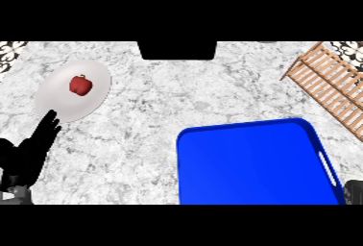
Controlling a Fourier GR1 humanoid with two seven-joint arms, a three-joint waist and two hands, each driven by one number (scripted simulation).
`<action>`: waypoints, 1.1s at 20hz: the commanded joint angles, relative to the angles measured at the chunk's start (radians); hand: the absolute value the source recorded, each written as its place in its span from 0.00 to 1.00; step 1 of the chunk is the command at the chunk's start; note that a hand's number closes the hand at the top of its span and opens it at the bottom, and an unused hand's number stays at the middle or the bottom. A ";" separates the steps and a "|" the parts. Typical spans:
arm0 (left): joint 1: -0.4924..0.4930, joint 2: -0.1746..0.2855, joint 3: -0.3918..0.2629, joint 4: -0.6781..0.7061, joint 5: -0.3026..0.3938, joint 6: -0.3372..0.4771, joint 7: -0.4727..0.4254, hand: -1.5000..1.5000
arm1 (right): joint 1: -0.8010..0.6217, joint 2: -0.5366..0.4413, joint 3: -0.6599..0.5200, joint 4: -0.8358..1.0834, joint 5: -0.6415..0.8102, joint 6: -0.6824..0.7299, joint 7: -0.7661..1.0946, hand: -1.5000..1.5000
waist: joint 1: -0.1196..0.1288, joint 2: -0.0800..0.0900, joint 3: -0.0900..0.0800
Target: Pick the croissant from the tray and place it in the tiered shelf
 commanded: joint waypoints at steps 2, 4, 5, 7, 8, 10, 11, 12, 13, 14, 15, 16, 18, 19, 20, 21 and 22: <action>0.000 -0.034 -0.020 -0.006 -0.033 0.032 -0.012 0.50 | 0.073 -0.093 -0.077 0.043 -0.006 -0.010 -0.015 1.00 | -0.006 0.002 0.001; -0.004 -0.038 -0.020 0.033 -0.029 0.010 -0.047 0.50 | -0.011 -0.141 -0.045 0.161 0.019 -0.008 -0.007 1.00 | 0.001 0.003 0.000; -0.008 -0.030 -0.017 0.029 -0.042 0.019 -0.039 0.50 | 0.071 -0.142 -0.076 0.119 -0.003 -0.015 -0.039 1.00 | -0.004 0.002 0.001; -0.030 -0.007 0.014 -0.008 -0.002 0.005 0.026 0.50 | 0.085 -0.151 -0.062 0.185 0.007 -0.084 -0.048 1.00 | 0.003 0.003 0.001; -0.021 -0.027 -0.008 -0.040 -0.016 0.022 0.055 0.50 | 0.028 -0.200 -0.099 0.242 -0.023 -0.073 -0.064 1.00 | 0.004 0.002 0.001; -0.001 -0.001 0.024 0.016 -0.006 -0.020 -0.031 0.50 | 0.111 -0.184 -0.110 0.206 -0.025 -0.128 -0.067 1.00 | 0.002 0.003 0.001; -0.013 0.039 0.045 -0.023 0.030 -0.052 0.052 0.50 | 0.109 -0.188 -0.128 0.248 -0.038 -0.174 -0.084 1.00 | 0.006 0.003 0.001; 0.011 0.023 0.044 0.042 0.004 -0.049 -0.042 0.50 | 0.114 -0.222 -0.149 0.274 -0.057 -0.170 -0.109 1.00 | 0.003 0.004 0.001; -0.008 0.008 0.017 -0.046 0.001 -0.025 0.045 0.50 | 0.130 -0.182 -0.144 0.306 -0.046 -0.242 -0.088 1.00 | 0.007 0.004 0.002; -0.035 0.007 0.013 -0.074 -0.008 -0.001 0.091 0.50 | 0.145 -0.192 -0.155 0.290 -0.057 -0.253 -0.096 1.00 | 0.004 0.003 0.002; -0.024 -0.005 0.009 -0.056 -0.004 -0.011 0.076 0.50 | 0.170 -0.156 -0.159 0.321 -0.056 -0.325 -0.092 1.00 | 0.007 0.004 0.002; 0.025 -0.013 0.015 -0.022 -0.003 -0.033 -0.013 0.50 | 0.127 -0.220 -0.194 0.400 -0.080 -0.330 -0.123 1.00 | 0.010 0.005 0.001; 0.036 -0.028 0.000 -0.092 -0.023 -0.002 0.036 0.50 | 0.182 -0.210 -0.191 0.359 -0.102 -0.313 -0.107 1.00 | 0.004 0.002 0.001; 0.032 -0.007 0.033 -0.028 -0.004 -0.029 -0.004 0.50 | 0.168 -0.252 -0.222 0.429 -0.123 -0.317 -0.137 1.00 | 0.004 0.003 0.001; -0.002 0.017 0.044 -0.021 0.019 -0.057 0.037 0.50 | 0.172 -0.304 -0.230 0.419 -0.139 -0.278 -0.161 1.00 | 0.000 0.002 0.001; -0.006 -0.025 0.012 -0.044 -0.028 0.007 0.026 0.50 | 0.189 -0.198 -0.234 0.372 -0.084 -0.402 -0.048 1.00 | 0.003 0.004 0.001; -0.010 -0.013 0.003 -0.044 -0.018 -0.024 0.047 0.50 | 0.166 -0.246 -0.256 0.502 -0.069 -0.502 -0.083 1.00 | 0.013 0.008 0.002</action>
